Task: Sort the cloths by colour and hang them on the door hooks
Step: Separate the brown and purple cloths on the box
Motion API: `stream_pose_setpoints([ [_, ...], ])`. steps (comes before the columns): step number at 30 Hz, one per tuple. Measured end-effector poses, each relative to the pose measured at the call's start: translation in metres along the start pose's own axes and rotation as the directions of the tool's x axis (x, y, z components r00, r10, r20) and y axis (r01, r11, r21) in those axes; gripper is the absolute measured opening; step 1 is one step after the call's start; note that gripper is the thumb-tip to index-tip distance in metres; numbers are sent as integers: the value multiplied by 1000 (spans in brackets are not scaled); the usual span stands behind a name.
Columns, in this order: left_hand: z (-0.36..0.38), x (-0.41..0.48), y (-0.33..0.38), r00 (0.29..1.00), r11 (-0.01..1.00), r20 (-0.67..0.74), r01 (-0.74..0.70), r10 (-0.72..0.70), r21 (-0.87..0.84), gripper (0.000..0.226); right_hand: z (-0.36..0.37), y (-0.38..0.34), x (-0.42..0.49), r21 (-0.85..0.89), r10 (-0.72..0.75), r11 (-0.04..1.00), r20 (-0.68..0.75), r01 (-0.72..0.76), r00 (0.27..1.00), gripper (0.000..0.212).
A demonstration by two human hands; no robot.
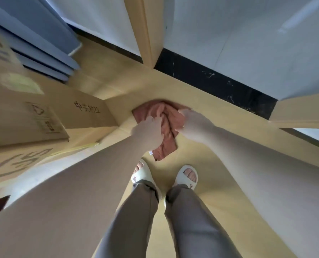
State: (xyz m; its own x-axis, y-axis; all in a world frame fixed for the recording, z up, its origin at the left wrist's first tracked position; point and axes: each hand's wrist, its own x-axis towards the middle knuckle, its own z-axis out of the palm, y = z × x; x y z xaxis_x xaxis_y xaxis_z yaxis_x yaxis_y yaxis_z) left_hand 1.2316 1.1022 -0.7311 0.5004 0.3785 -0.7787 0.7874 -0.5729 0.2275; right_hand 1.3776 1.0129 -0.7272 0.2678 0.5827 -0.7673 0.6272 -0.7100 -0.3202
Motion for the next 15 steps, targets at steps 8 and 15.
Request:
stream_pose_setpoints([
  [8, 77, 104, -24, 998, 998, 32, 55, -54, -28, 47, 79, 45, 102, 51, 13, 999, 19, -14, 1000, 62],
  [15, 148, 174, -52, 992, 974, 35, 126, -122, -189, 48, 152, 81, 161, 156, 98, 982, 69, -107, 993, 65],
])
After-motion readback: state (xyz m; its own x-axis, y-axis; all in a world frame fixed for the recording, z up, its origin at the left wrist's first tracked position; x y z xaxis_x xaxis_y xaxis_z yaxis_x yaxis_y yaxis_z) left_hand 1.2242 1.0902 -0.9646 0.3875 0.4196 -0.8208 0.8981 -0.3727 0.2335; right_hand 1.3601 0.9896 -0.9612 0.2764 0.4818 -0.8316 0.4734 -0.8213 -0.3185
